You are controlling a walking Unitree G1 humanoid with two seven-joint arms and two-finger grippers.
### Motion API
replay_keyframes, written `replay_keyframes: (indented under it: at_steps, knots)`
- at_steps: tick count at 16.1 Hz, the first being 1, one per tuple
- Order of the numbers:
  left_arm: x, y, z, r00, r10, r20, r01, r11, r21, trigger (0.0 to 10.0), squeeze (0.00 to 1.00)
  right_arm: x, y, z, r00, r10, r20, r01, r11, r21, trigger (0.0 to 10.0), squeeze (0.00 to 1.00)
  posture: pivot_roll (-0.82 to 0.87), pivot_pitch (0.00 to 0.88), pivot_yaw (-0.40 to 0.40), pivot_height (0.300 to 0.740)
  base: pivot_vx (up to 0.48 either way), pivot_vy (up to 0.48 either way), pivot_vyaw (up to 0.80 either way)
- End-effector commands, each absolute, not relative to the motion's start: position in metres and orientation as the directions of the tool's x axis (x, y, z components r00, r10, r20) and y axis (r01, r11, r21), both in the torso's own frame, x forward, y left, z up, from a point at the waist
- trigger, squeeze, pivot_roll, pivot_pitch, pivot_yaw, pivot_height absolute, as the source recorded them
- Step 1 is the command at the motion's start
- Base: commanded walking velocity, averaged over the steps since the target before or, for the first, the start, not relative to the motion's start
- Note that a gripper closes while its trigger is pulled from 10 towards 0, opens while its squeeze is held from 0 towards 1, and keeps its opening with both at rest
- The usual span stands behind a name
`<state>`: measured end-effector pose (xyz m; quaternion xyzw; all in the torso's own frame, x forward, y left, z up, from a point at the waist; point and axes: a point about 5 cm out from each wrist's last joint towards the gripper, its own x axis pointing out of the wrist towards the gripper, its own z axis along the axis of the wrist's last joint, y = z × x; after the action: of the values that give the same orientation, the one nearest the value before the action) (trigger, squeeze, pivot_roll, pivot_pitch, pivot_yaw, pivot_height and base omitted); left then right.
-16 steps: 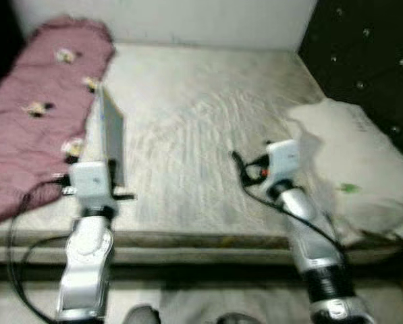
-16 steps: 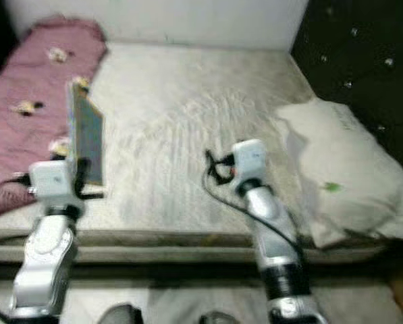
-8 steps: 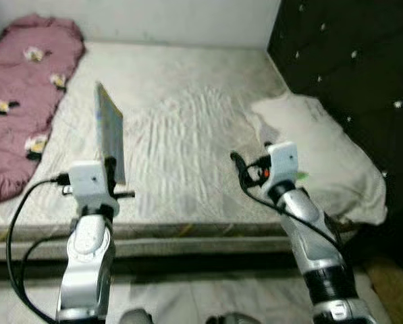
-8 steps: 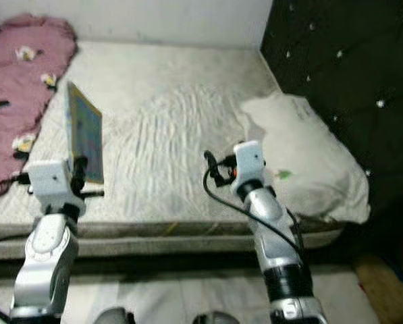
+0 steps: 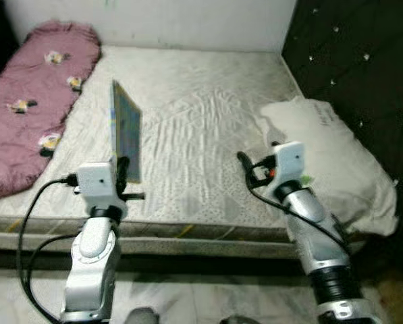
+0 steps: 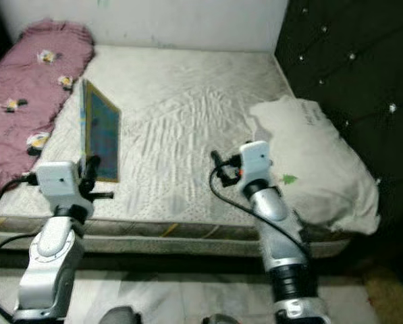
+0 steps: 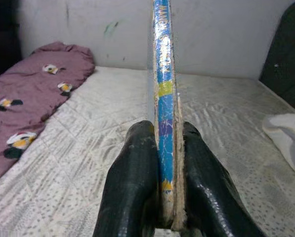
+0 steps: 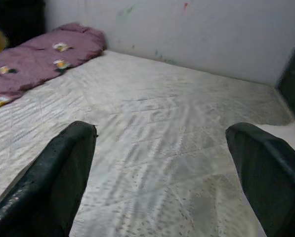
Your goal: Clean up the room
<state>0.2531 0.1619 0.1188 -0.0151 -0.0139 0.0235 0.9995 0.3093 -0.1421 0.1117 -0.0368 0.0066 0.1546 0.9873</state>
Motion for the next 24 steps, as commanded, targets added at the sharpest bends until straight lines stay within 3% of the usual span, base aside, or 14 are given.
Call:
replay_keyframes:
  at_steps: [1, 10, 13, 18, 24]
  knots:
    - [0.255, 0.163, 0.133, 0.994, 0.042, 0.099, -0.039, 0.999, -0.031, 10.0, 0.00, 0.311, -0.141, 0.116, 0.950, 0.311, -0.012, -0.311, 0.947, -0.078, 10.0, 0.00, -0.02, 0.000, -0.029, 0.740, 0.326, 0.000, 0.00]
    - [0.254, 0.163, 0.131, 0.996, 0.041, 0.084, -0.038, 0.999, -0.034, 10.0, 0.00, 0.311, -0.142, 0.114, 0.951, 0.308, -0.016, -0.309, 0.948, -0.084, 10.0, 0.00, -0.02, 0.000, -0.028, 0.740, 0.308, 0.000, 0.00]
    - [0.248, 0.171, 0.120, 0.993, 0.118, 0.023, -0.119, 0.993, 0.027, 10.0, 0.00, 0.310, -0.145, 0.113, 0.955, 0.296, -0.021, -0.296, 0.952, -0.081, 10.0, 0.00, -0.01, 0.000, -0.030, 0.740, 0.000, 0.000, 0.00]
    - [0.241, 0.177, 0.117, 0.994, 0.106, 0.014, -0.107, 0.993, 0.046, 10.0, 0.00, 0.310, -0.146, 0.110, 0.956, 0.290, -0.036, -0.292, 0.953, -0.073, 10.0, 0.00, -0.01, 0.000, -0.031, 0.740, 0.000, 0.000, 0.00]
    - [0.243, 0.172, 0.118, 0.995, 0.093, 0.023, -0.093, 0.995, 0.028, 10.0, 0.00, 0.310, -0.148, 0.109, 0.956, 0.290, -0.040, -0.292, 0.952, -0.088, 10.0, 0.00, -0.01, 0.000, -0.033, 0.740, 0.000, -0.341, 0.00]
